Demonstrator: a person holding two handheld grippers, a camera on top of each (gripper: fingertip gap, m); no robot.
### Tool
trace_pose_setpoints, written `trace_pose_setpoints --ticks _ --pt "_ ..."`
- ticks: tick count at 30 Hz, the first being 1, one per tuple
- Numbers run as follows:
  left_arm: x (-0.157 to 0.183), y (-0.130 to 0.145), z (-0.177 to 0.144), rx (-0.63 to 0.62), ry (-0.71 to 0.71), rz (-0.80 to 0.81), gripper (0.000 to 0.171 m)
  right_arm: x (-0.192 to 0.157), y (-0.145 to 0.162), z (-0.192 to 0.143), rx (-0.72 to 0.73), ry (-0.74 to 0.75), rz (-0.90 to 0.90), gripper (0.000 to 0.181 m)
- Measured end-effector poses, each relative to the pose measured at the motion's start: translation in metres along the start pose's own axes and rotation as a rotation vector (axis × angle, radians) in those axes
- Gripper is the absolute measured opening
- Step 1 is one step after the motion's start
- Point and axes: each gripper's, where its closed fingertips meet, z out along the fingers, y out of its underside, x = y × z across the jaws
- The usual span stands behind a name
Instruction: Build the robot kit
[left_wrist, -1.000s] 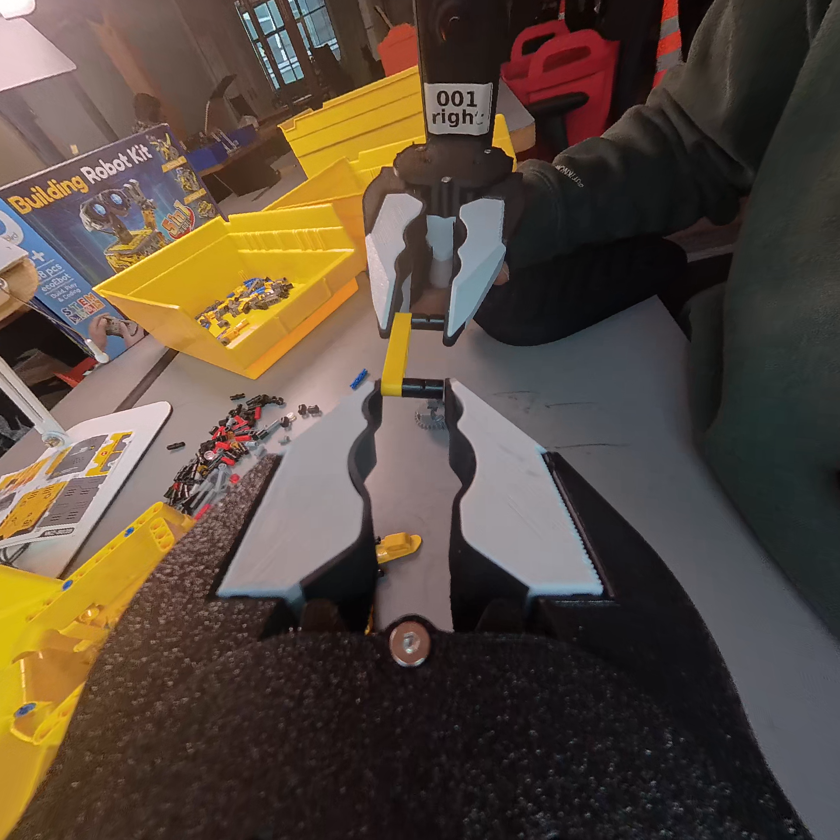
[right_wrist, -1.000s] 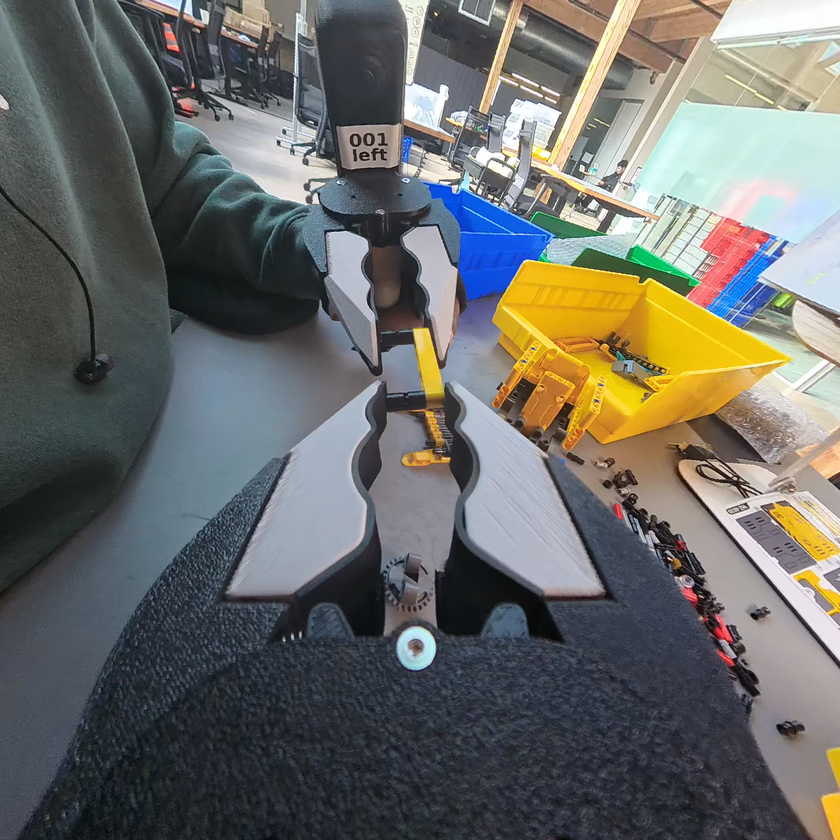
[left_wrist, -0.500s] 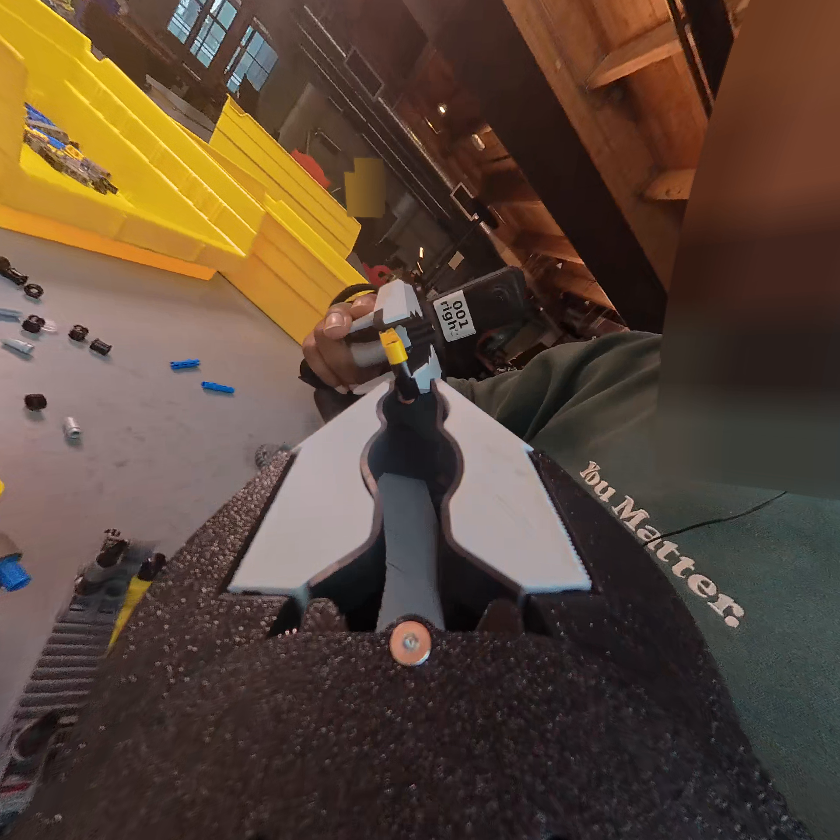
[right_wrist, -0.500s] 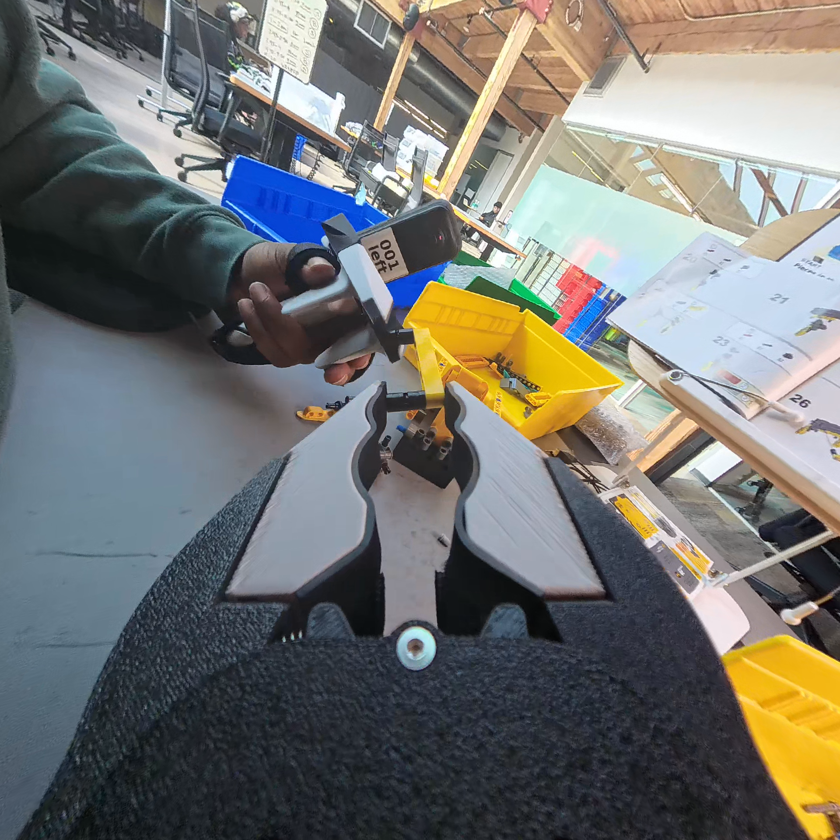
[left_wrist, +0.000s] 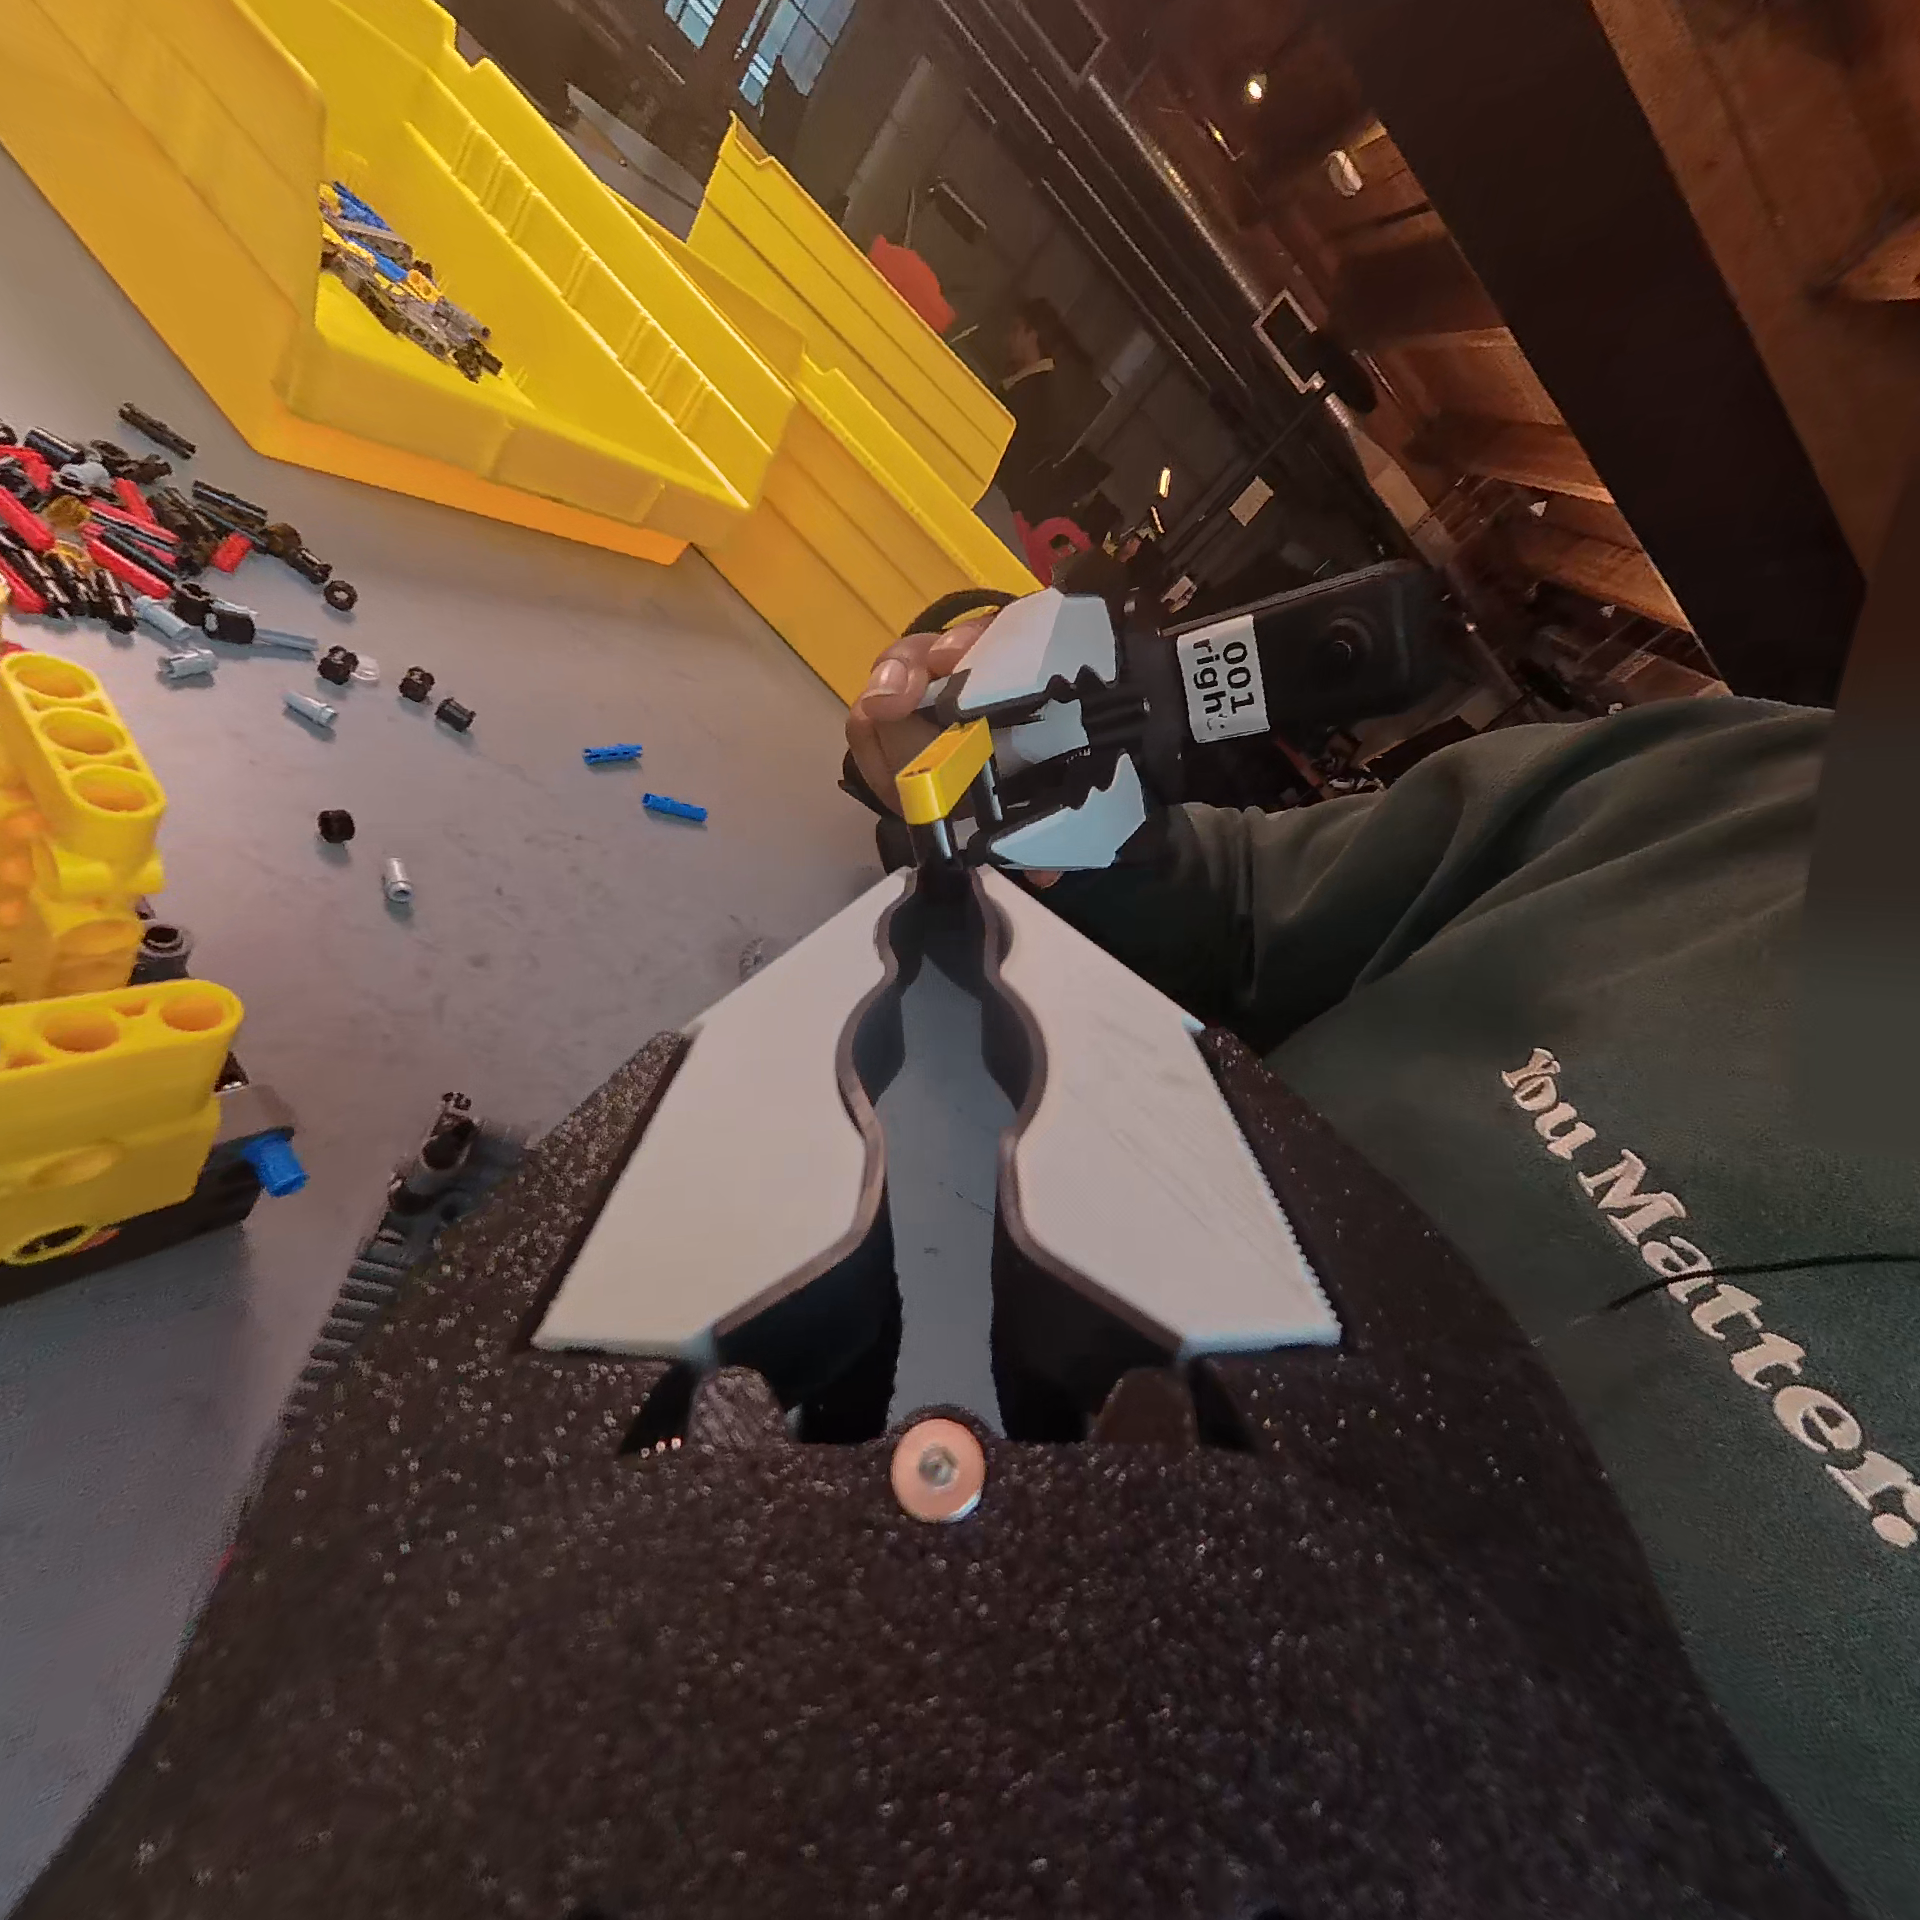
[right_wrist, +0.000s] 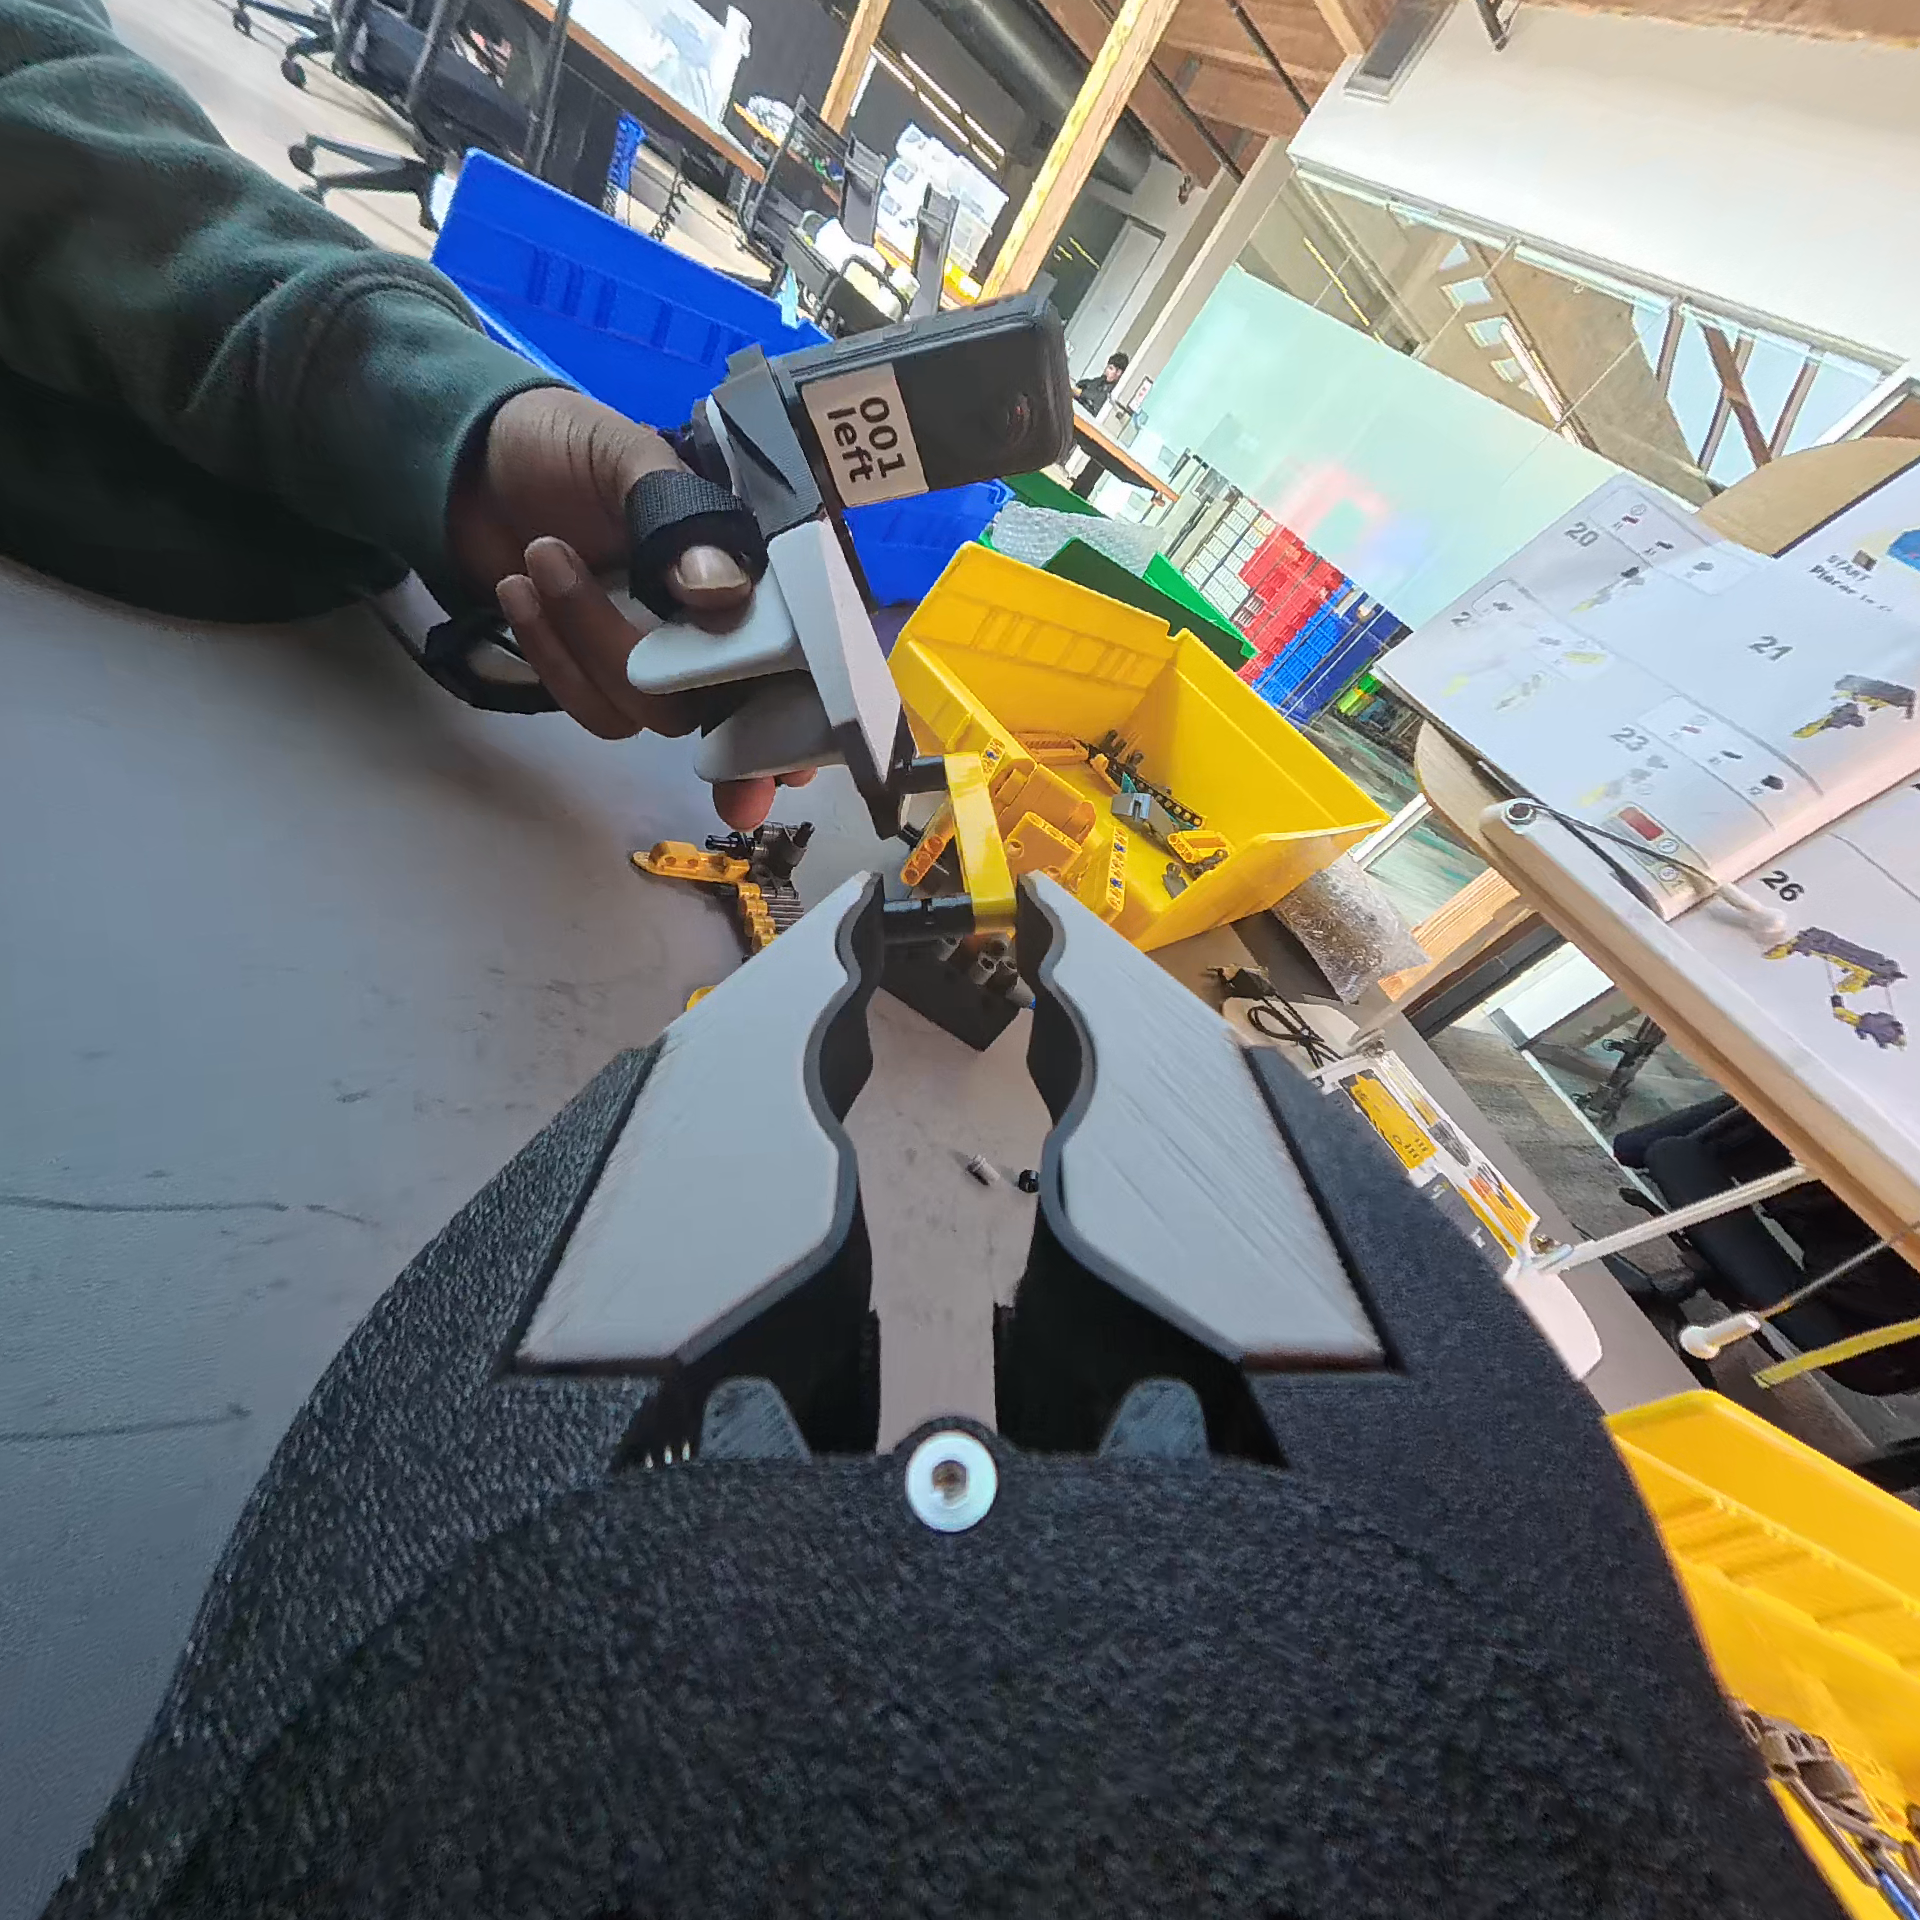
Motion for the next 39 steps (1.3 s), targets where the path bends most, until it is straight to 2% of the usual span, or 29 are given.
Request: trace_pose_setpoints --ticks 16,33,37,39 --pt "-0.017 0.013 0.000 -0.098 -0.150 0.018 0.006 -0.007 0.017 0.004 -0.085 -0.013 -0.071 0.024" --pt "-0.033 0.021 -0.003 -0.128 -0.264 0.000 0.006 -0.011 0.032 0.012 -0.178 0.006 -0.100 0.024" --pt "-0.031 0.018 -0.002 -0.113 -0.241 0.005 0.007 -0.010 0.033 0.011 -0.169 -0.007 -0.043 0.024" --pt "-0.024 0.012 -0.002 -0.082 -0.187 0.022 0.008 -0.007 0.030 0.010 -0.131 -0.023 0.052 0.024"
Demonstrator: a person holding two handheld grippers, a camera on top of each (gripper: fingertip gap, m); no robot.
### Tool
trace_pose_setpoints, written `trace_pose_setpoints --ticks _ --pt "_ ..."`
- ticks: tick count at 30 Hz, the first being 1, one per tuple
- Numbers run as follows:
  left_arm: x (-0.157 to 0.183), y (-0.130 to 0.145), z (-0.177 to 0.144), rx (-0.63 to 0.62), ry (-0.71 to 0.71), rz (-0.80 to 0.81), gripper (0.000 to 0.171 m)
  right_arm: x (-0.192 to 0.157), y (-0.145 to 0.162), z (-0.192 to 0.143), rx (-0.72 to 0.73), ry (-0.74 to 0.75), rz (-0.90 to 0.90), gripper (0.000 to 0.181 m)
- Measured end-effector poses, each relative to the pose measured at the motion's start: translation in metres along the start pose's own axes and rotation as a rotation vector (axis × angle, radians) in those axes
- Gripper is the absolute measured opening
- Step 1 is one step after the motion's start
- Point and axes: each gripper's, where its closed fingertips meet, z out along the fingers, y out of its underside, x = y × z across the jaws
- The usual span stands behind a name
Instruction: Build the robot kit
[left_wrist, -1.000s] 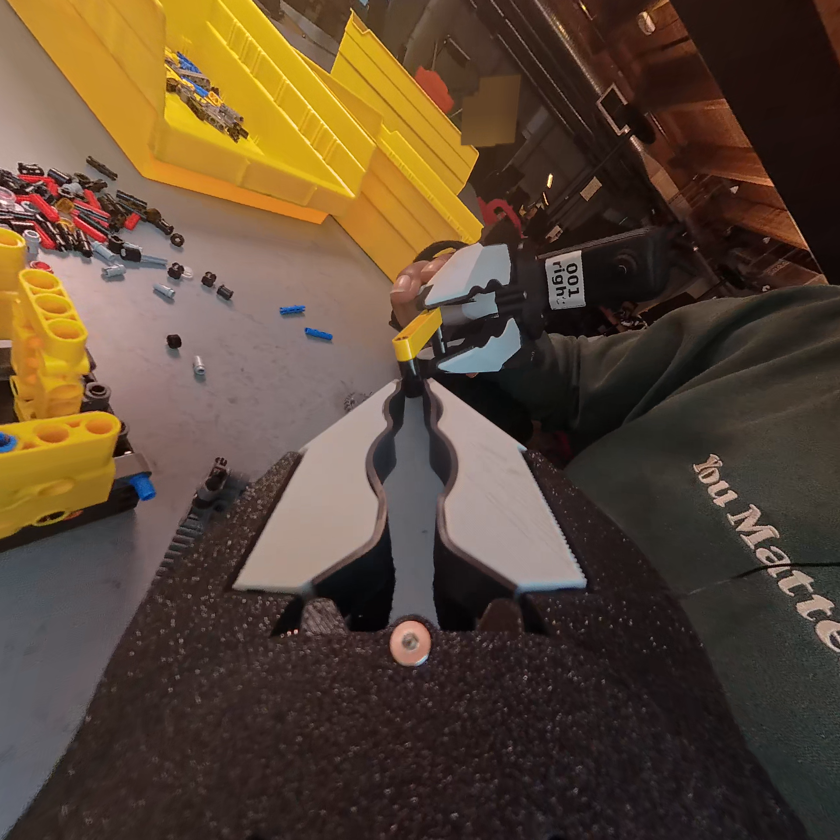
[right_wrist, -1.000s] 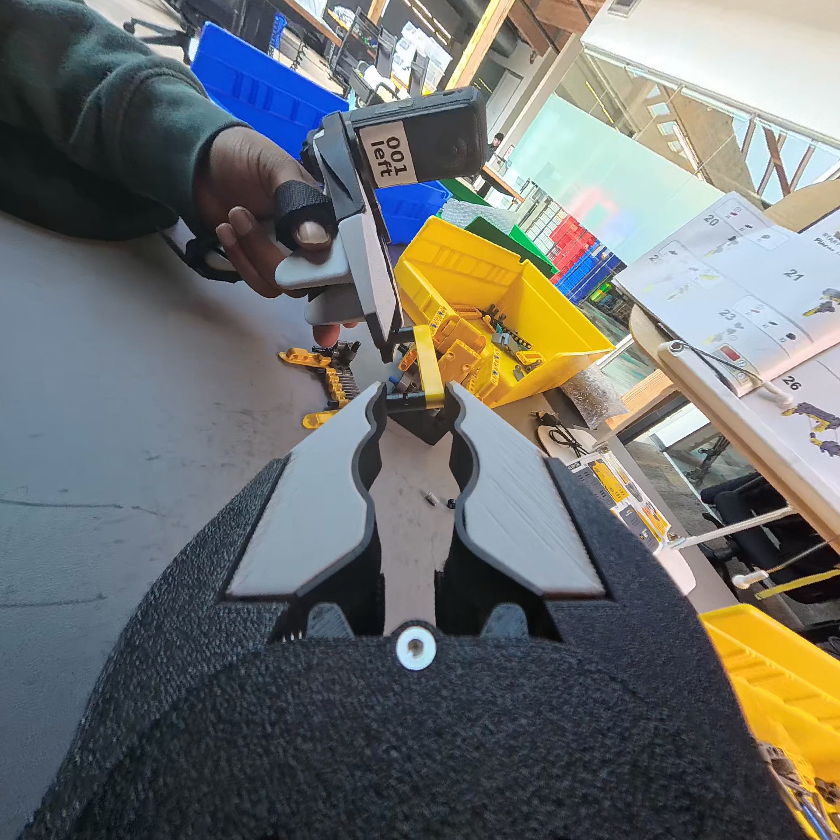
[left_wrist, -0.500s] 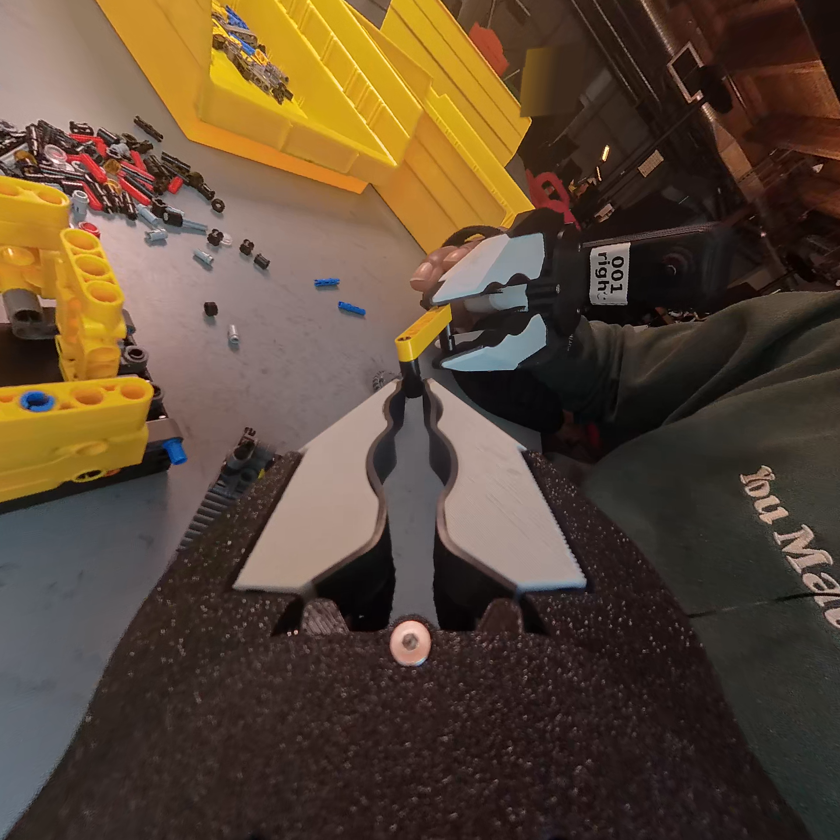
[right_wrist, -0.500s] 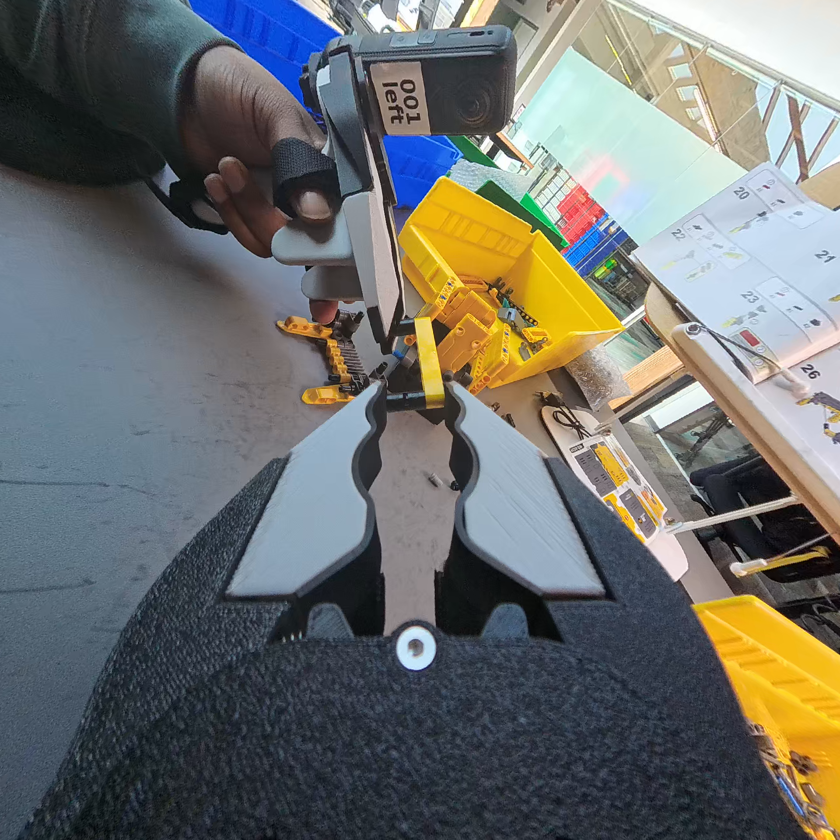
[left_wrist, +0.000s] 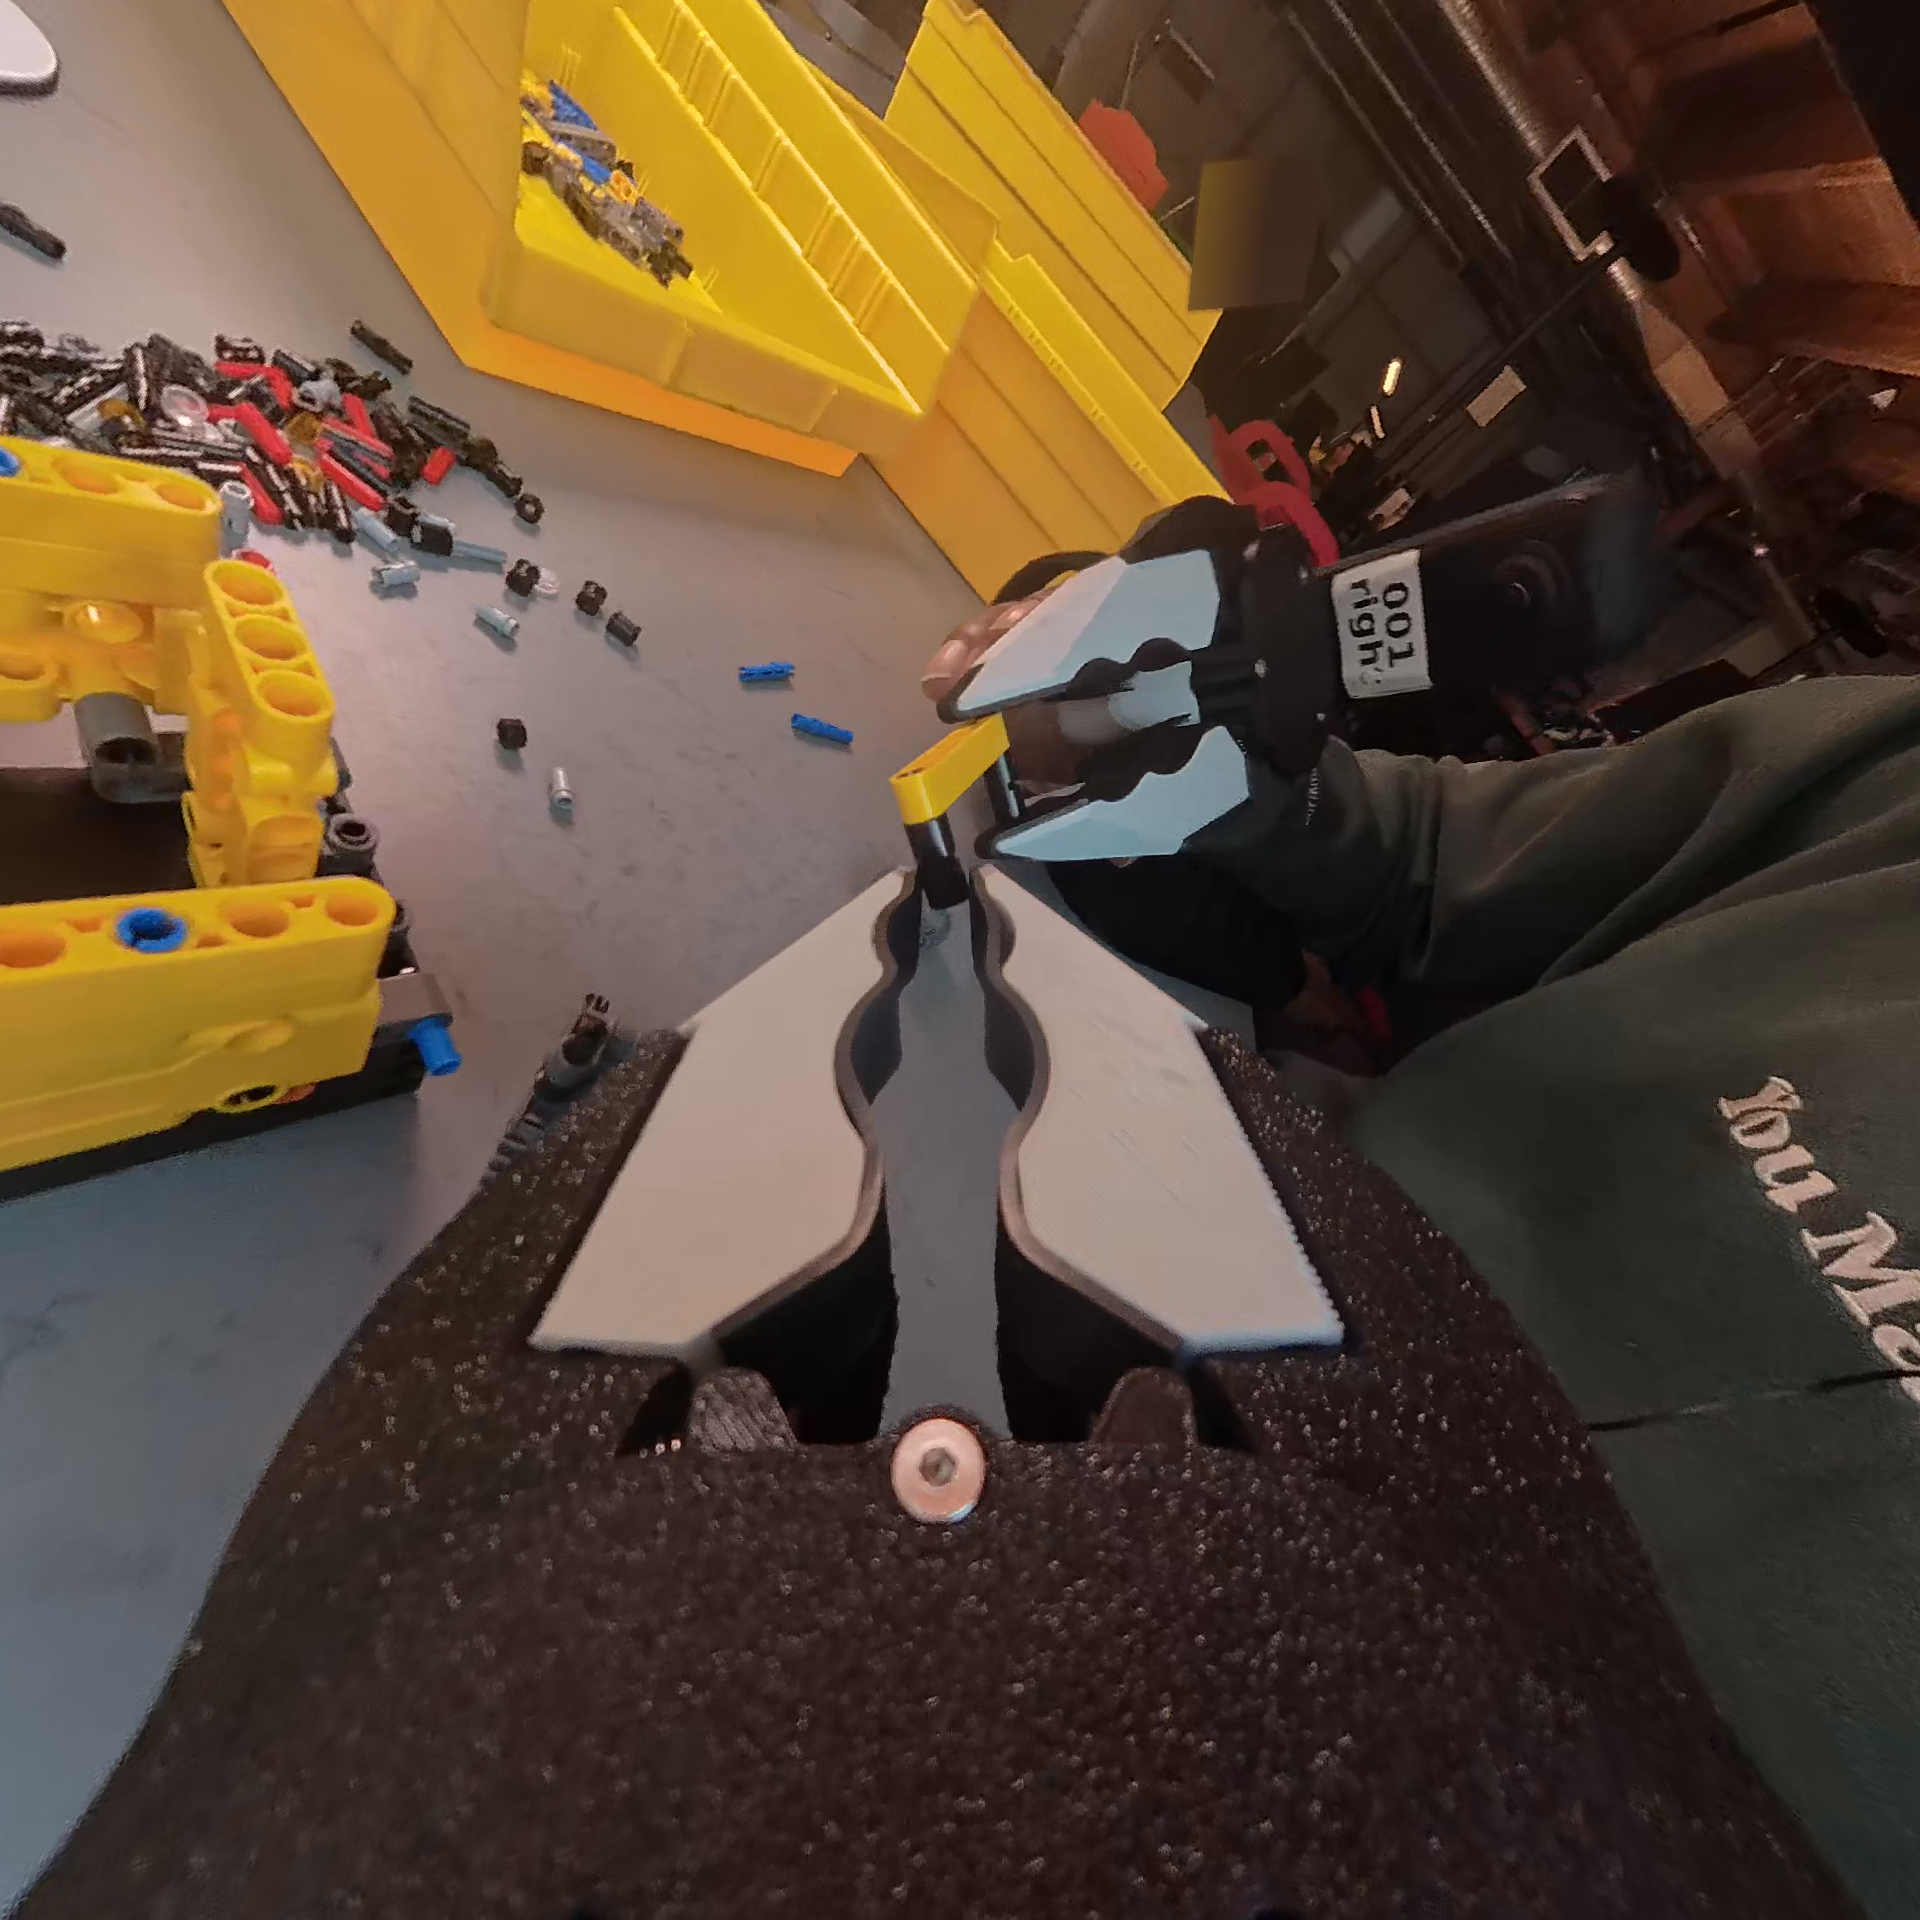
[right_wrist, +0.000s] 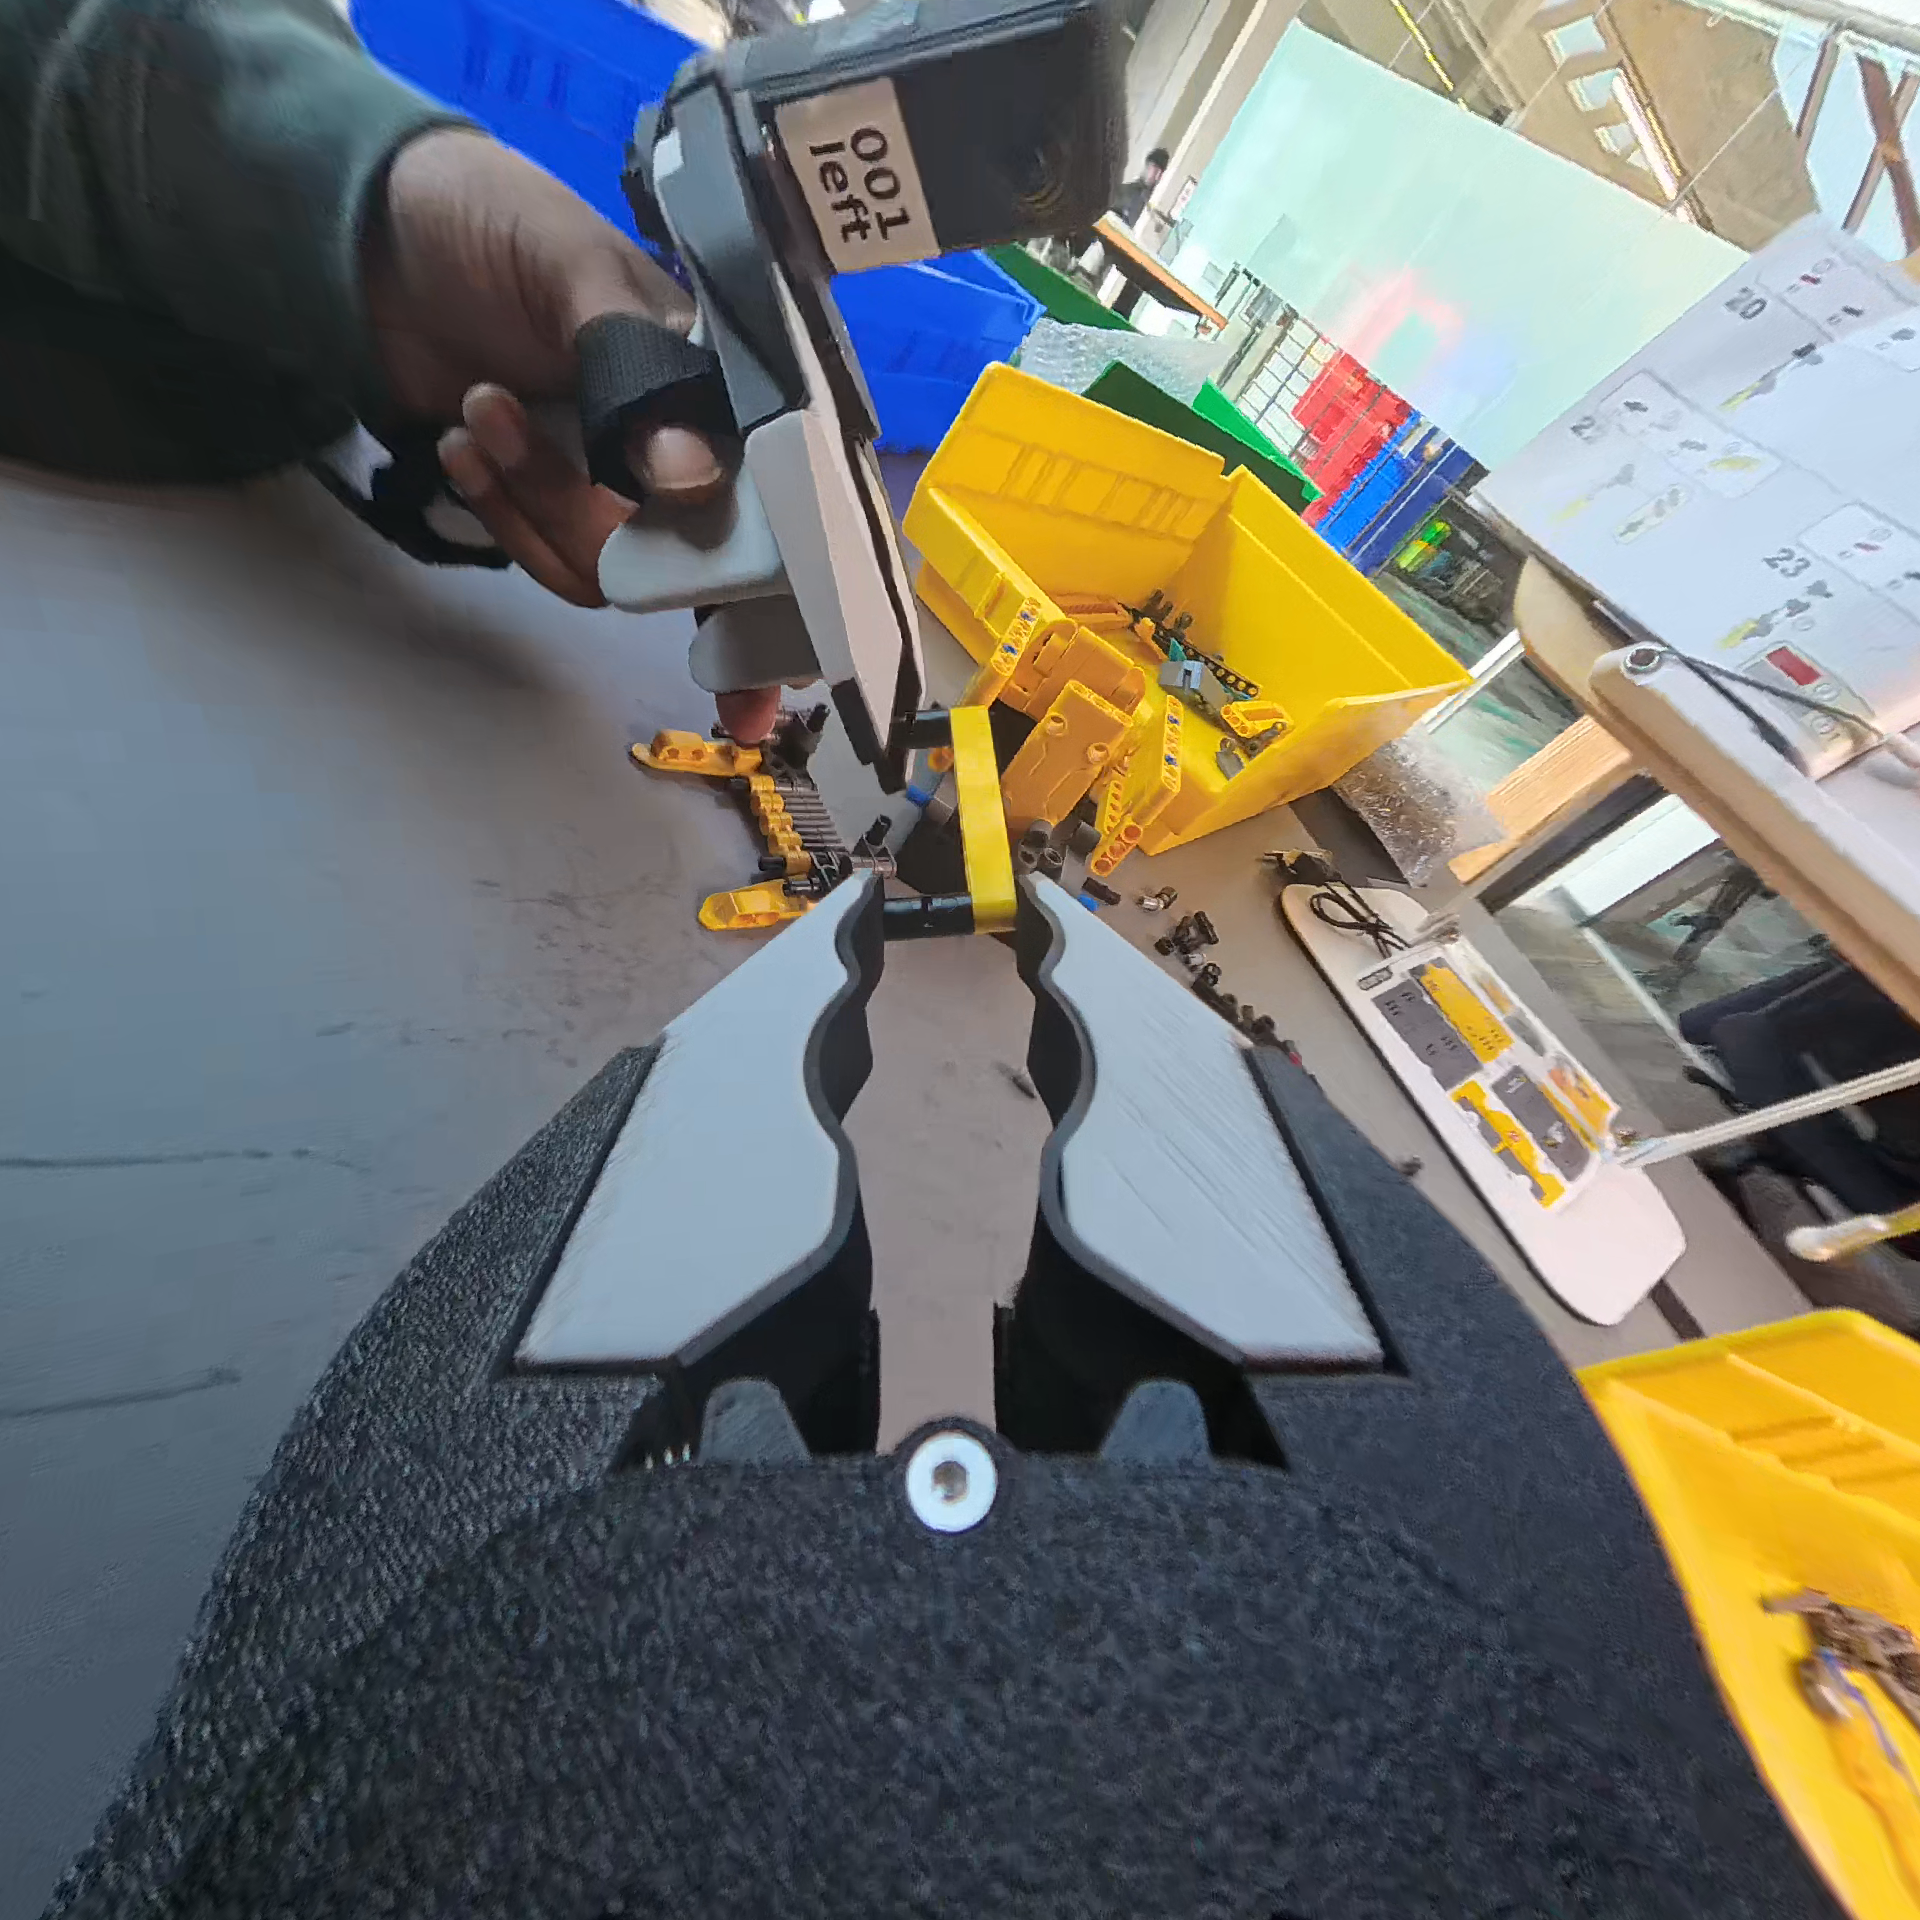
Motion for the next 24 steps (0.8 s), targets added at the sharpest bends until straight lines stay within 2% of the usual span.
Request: trace_pose_setpoints --ticks 3,6,24 --pt "0.008 -0.005 -0.003 0.017 0.044 0.026 0.015 0.008 -0.006 -0.005 0.060 -0.021 0.136 0.024" --pt "0.010 -0.008 -0.005 0.032 0.061 0.029 0.014 0.012 -0.008 -0.008 0.084 -0.023 0.183 0.024" --pt "0.013 -0.011 -0.005 0.067 0.140 -0.075 0.008 0.003 -0.012 -0.005 0.078 -0.018 0.092 0.024"
